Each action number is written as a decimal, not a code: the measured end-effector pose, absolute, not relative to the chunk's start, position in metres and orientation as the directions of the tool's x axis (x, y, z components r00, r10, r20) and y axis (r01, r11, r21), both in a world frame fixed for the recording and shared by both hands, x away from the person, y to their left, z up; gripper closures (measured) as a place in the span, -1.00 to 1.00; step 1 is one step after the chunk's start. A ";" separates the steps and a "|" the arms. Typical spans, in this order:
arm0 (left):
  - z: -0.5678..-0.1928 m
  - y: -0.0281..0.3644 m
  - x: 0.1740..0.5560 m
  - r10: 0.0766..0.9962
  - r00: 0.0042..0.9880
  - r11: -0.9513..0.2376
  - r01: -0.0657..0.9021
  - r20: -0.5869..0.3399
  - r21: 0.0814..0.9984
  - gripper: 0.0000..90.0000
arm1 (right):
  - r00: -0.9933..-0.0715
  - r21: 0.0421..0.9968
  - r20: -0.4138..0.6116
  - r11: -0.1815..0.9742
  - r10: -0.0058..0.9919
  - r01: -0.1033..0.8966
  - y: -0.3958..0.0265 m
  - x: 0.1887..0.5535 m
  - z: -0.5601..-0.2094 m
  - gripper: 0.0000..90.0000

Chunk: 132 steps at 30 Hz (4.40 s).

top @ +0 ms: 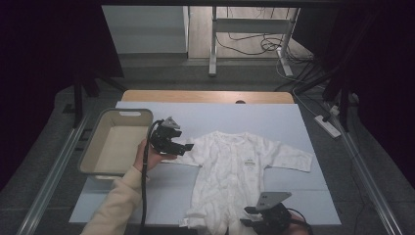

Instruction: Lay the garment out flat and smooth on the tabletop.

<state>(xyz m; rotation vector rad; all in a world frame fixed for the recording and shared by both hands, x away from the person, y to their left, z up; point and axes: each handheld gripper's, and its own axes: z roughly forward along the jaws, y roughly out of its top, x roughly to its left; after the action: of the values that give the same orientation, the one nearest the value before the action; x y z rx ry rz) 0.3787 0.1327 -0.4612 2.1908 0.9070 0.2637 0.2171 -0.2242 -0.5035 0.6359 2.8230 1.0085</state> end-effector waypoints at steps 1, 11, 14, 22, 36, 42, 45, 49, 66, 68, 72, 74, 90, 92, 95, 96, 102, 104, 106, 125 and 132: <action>-0.461 0.133 0.379 0.679 0.729 -0.478 0.528 -0.086 0.702 -0.41 | -0.916 0.609 0.063 0.712 0.396 0.350 -0.222 0.219 -0.505 0.56; -0.461 0.136 0.379 0.684 0.724 -0.468 0.530 -0.090 0.707 -0.41 | -0.927 0.599 0.152 0.714 0.343 0.363 -0.225 0.218 -0.503 0.89; -0.460 0.136 0.379 0.685 0.724 -0.468 0.529 -0.088 0.708 -0.40 | -0.944 0.596 0.176 0.733 0.278 0.327 -0.228 0.202 -0.502 0.89; -0.460 0.133 0.378 0.681 0.728 -0.472 0.524 -0.085 0.708 -0.41 | -0.909 0.692 0.141 0.618 0.392 0.373 -0.243 0.216 -0.491 0.27; -0.463 0.131 0.379 0.679 0.730 -0.481 0.529 -0.085 0.699 -0.41 | -0.813 0.729 0.039 0.540 0.581 0.420 -0.252 0.293 -0.492 0.16; -0.462 0.131 0.379 0.678 0.730 -0.480 0.526 -0.084 0.702 -0.41 | -0.788 0.721 0.003 0.544 0.616 0.429 -0.252 0.324 -0.491 0.14; -0.462 0.131 0.379 0.678 0.730 -0.480 0.527 -0.084 0.702 -0.41 | -0.767 0.713 0.004 0.536 0.642 0.453 -0.256 0.341 -0.492 0.12; -0.463 0.131 0.380 0.678 0.730 -0.482 0.529 -0.084 0.699 -0.41 | -0.731 0.700 -0.034 0.538 0.682 0.469 -0.262 0.364 -0.493 0.11; -0.463 0.130 0.380 0.674 0.734 -0.489 0.524 -0.079 0.698 -0.41 | -0.669 0.615 -0.051 0.550 0.742 0.564 -0.275 0.428 -0.509 0.58; -0.463 0.130 0.380 0.675 0.734 -0.489 0.525 -0.079 0.696 -0.41 | -0.681 0.608 -0.065 0.570 0.730 0.552 -0.274 0.427 -0.508 0.85; -0.463 0.129 0.380 0.674 0.734 -0.488 0.525 -0.080 0.697 -0.41 | -0.694 0.604 -0.064 0.581 0.717 0.545 -0.276 0.429 -0.507 0.92; -0.464 0.129 0.380 0.674 0.735 -0.493 0.525 -0.078 0.694 -0.41 | -0.684 0.622 -0.062 0.564 0.727 0.543 -0.277 0.431 -0.509 0.93; -0.465 0.131 0.380 0.682 0.727 -0.486 0.532 -0.079 0.693 -0.41 | -0.634 0.633 -0.125 0.553 0.764 0.542 -0.284 0.455 -0.509 0.93; -0.464 0.131 0.380 0.681 0.728 -0.487 0.529 -0.078 0.695 -0.41 | -0.637 0.640 -0.118 0.548 0.762 0.538 -0.283 0.454 -0.510 0.90; -0.463 0.132 0.379 0.683 0.726 -0.483 0.529 -0.078 0.698 -0.41 | -0.642 0.667 -0.076 0.517 0.763 0.536 -0.285 0.451 -0.506 0.47; -0.462 0.133 0.379 0.684 0.726 -0.481 0.527 -0.077 0.701 -0.41 | -0.633 0.682 -0.058 0.494 0.772 0.540 -0.286 0.450 -0.504 0.32; -0.461 0.136 0.379 0.685 0.725 -0.476 0.525 -0.078 0.706 -0.41 | -0.571 0.766 0.040 0.342 0.820 0.544 -0.304 0.429 -0.486 0.08; -0.461 0.136 0.379 0.686 0.723 -0.472 0.526 -0.081 0.708 -0.41 | -0.563 0.773 0.033 0.336 0.826 0.538 -0.309 0.419 -0.483 0.06; -0.461 0.136 0.379 0.685 0.724 -0.471 0.526 -0.082 0.708 -0.41 | -0.555 0.776 0.012 0.342 0.832 0.530 -0.315 0.409 -0.479 0.05; -0.458 0.137 0.380 0.682 0.726 -0.466 0.521 -0.085 0.715 -0.41 | -0.399 0.700 -0.005 0.288 0.917 0.653 -0.377 0.359 -0.493 0.02; -0.459 0.138 0.380 0.685 0.723 -0.463 0.524 -0.086 0.715 -0.41 | -0.372 0.661 -0.062 0.318 0.926 0.680 -0.382 0.359 -0.498 0.02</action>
<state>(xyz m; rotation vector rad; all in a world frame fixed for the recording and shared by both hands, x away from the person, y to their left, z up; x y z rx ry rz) 0.3797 0.1381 -0.4586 2.1708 0.9112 0.2745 0.3592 -0.3822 -0.4983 1.4209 2.1567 0.7653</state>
